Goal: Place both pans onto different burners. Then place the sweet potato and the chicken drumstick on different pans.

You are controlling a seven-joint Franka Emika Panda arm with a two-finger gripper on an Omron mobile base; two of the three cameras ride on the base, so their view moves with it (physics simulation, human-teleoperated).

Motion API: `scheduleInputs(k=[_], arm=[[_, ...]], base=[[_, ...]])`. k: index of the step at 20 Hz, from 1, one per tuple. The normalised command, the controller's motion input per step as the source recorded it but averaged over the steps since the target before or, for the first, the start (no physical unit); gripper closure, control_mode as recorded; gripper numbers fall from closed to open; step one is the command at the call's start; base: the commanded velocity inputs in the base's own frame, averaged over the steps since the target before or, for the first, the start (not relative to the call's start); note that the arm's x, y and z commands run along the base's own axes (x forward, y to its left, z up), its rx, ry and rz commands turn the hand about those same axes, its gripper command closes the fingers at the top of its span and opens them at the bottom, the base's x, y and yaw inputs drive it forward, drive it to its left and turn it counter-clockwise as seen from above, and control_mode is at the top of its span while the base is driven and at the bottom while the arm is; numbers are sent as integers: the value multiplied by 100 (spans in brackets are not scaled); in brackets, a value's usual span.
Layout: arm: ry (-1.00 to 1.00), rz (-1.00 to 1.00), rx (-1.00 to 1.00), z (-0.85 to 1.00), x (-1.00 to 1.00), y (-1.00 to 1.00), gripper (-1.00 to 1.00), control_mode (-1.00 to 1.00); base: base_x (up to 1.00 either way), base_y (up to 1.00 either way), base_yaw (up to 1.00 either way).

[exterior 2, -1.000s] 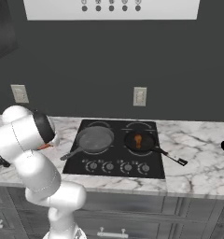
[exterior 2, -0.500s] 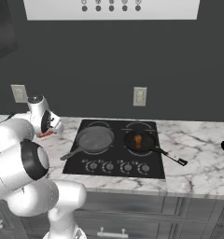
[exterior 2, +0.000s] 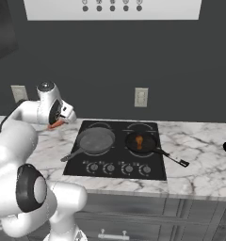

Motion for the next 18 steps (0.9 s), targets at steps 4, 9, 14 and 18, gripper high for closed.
scheduleInputs(k=[4,9,14,18], arm=[[0,0,-5,15,5,-65,100,-100],[0,0,-3,3,6,-59,100,-100],[0,0,-3,-6,1,-41,100,-100],[0,0,-2,-30,12,-24,100,-100]], base=[[0,0,0],[0,0,0],[0,0,0],[0,0,0]])
